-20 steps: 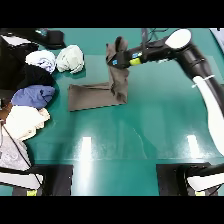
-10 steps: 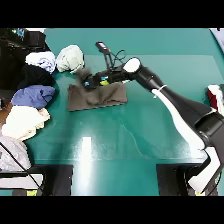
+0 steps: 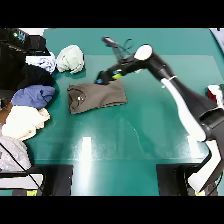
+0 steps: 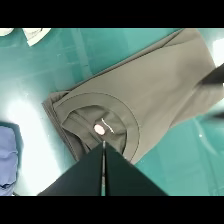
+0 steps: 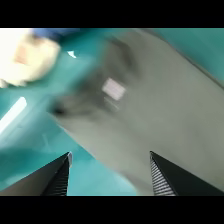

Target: Fold the shirts.

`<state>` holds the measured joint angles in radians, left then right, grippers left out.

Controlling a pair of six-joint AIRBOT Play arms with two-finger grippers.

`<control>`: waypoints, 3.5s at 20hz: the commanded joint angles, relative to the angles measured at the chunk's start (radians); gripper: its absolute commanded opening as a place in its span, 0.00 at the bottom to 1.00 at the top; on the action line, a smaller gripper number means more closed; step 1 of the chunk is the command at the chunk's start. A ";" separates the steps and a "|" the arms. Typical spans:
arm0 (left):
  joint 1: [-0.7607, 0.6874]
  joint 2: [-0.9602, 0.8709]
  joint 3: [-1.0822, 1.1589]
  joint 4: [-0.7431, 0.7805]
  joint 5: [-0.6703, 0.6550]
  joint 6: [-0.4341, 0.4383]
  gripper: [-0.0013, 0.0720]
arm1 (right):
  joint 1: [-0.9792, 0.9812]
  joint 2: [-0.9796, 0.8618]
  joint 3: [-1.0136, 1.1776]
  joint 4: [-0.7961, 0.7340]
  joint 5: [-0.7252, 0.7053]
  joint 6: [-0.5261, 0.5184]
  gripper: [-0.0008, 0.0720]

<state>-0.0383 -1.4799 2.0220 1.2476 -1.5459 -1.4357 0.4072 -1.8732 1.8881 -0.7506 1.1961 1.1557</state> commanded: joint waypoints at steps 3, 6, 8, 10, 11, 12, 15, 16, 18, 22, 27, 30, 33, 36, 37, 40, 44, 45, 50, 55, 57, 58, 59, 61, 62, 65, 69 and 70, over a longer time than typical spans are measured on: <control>0.000 0.001 0.000 -0.010 0.009 0.000 0.05 | -0.237 0.048 -0.232 -0.053 0.060 0.075 0.97; 0.000 0.001 0.000 -0.017 0.012 0.000 0.05 | -0.257 0.048 -0.327 -0.020 0.010 0.074 0.97; 0.000 0.001 -0.001 -0.020 0.011 0.000 0.05 | -0.241 0.024 -0.339 0.011 -0.008 0.074 0.97; 0.000 0.001 -0.001 -0.026 0.010 0.001 0.05 | -0.216 -0.032 -0.300 0.038 -0.006 0.076 0.97; 0.000 0.001 0.000 -0.028 0.006 0.001 0.05 | -0.201 -0.069 -0.270 0.066 0.008 0.086 0.96; 0.000 0.001 -0.001 -0.028 -0.002 0.001 0.05 | -0.187 -0.103 -0.239 0.098 0.019 0.090 0.96; 0.000 0.001 0.000 -0.028 -0.025 0.003 0.05 | -0.135 -0.192 -0.140 0.159 0.034 0.113 0.96; 0.000 0.001 -0.001 -0.028 -0.034 0.003 0.05 | -0.117 -0.211 -0.111 0.157 0.034 0.121 0.93; 0.000 0.001 0.000 -0.029 -0.045 0.003 0.05 | -0.082 -0.237 -0.062 0.155 0.033 0.119 0.68; 0.000 0.001 -0.001 -0.029 -0.056 0.003 0.05 | -0.059 -0.226 -0.010 0.154 0.011 0.045 0.03; 0.000 0.001 0.000 -0.029 -0.068 0.003 0.05 | -0.196 -0.064 -0.008 -0.042 0.166 0.041 0.03; 0.000 0.001 -0.001 -0.050 -0.068 0.003 0.05 | -0.372 0.063 -0.008 -0.147 0.246 0.046 0.03; 0.000 0.001 -0.001 -0.077 -0.068 0.003 0.05 | -0.593 0.175 -0.008 -0.238 0.239 0.094 0.03; 0.000 0.001 0.000 -0.121 -0.068 0.003 0.05 | -0.811 0.234 -0.008 -0.255 0.205 0.095 0.03; 0.000 0.001 -0.001 -0.145 -0.068 0.003 0.05 | -0.882 0.243 -0.008 -0.254 0.183 0.097 0.03; 0.000 0.001 -0.001 -0.201 -0.071 0.002 0.05 | -1.054 0.248 -0.008 -0.242 0.134 0.098 0.03; 0.000 0.001 -0.001 -0.238 -0.071 -0.005 0.05 | -1.184 0.248 -0.008 -0.240 0.041 0.098 0.03; 0.000 0.001 -0.001 -0.238 -0.071 -0.005 0.05 | -1.201 0.248 -0.008 -0.238 0.024 0.096 0.03; 0.000 0.001 -0.001 -0.238 -0.082 -0.005 0.05 | -1.228 0.248 0.039 -0.236 -0.048 0.042 0.03; 0.000 0.001 -0.001 -0.238 -0.094 -0.005 0.05 | -1.228 0.257 0.190 -0.236 -0.065 0.037 0.03; 0.000 0.001 -0.001 -0.237 -0.094 -0.004 0.05 | -1.228 0.307 0.146 -0.244 -0.097 0.037 0.03; 0.000 0.001 -0.001 -0.237 -0.095 -0.004 0.05 | -1.228 0.334 0.114 -0.249 -0.106 0.036 0.03; 0.000 0.001 -0.001 -0.237 -0.095 -0.003 0.05 | -1.236 0.356 0.089 -0.249 -0.106 0.035 0.03; 0.000 0.001 -0.001 -0.237 -0.095 0.004 0.05 | -1.259 0.393 0.058 -0.248 -0.085 0.035 0.03; 0.000 0.001 -0.001 -0.237 -0.095 0.004 0.05 | -1.273 0.412 0.048 -0.249 -0.063 0.035 0.03; 0.000 0.001 -0.001 -0.237 -0.094 0.006 0.05 | -1.316 0.461 0.012 -0.307 0.029 0.050 0.03; 0.000 0.001 -0.001 -0.238 -0.095 0.034 0.05 | -1.368 0.531 -0.103 -0.513 0.188 0.196 0.03; 0.000 0.001 -0.001 -0.238 -0.095 0.048 0.05 | -1.377 0.550 -0.140 -0.570 0.225 0.230 0.03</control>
<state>-0.0383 -1.4799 2.0216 1.0103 -1.6409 -1.4117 -0.9375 -1.3731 1.8271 -1.1622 1.2976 1.2846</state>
